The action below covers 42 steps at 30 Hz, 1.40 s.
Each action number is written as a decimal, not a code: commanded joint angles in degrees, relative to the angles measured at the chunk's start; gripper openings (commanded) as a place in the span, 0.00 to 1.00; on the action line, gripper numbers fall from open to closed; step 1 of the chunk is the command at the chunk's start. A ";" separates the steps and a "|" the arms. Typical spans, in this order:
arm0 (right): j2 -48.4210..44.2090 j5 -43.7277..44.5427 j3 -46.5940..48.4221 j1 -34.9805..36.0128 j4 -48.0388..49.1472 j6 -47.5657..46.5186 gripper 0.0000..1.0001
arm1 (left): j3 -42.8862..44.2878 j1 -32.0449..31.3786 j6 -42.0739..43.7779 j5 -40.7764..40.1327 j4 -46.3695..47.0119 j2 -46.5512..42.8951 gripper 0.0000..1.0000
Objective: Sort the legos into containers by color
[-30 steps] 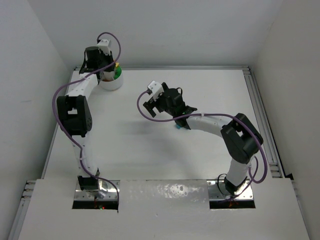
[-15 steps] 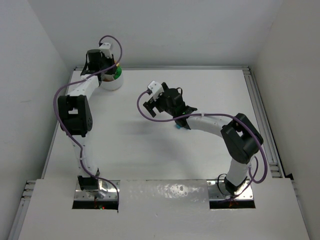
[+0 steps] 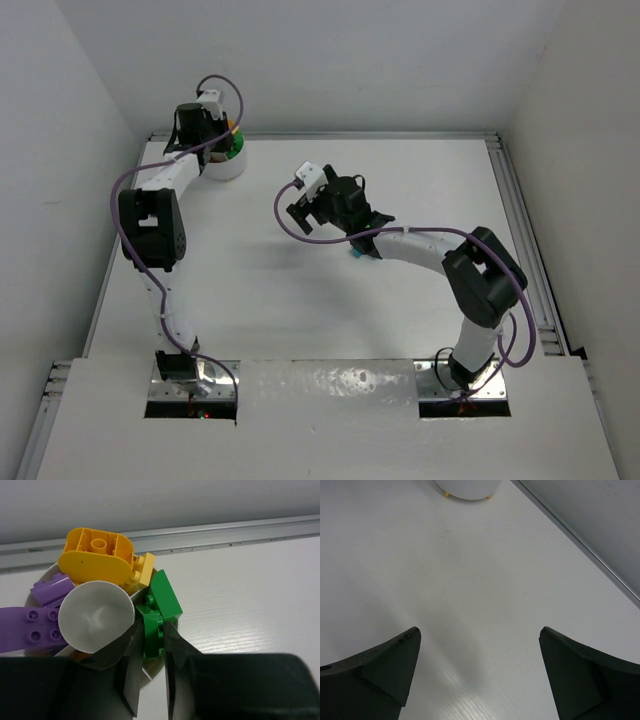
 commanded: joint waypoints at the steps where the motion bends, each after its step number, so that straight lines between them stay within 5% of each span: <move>1: -2.81 0.24 -0.01 -0.10 0.73 -0.82 0.99 | -0.78 -0.47 -1.36 -0.39 0.42 1.50 0.20; 7: -2.81 0.16 0.08 -0.10 0.73 -0.73 0.99 | -0.26 -0.55 -0.22 -0.21 0.33 1.59 0.43; 42: -2.54 -1.25 1.40 -0.10 -0.32 0.23 0.99 | 9.23 -0.20 3.65 -0.74 -9.86 -1.84 0.63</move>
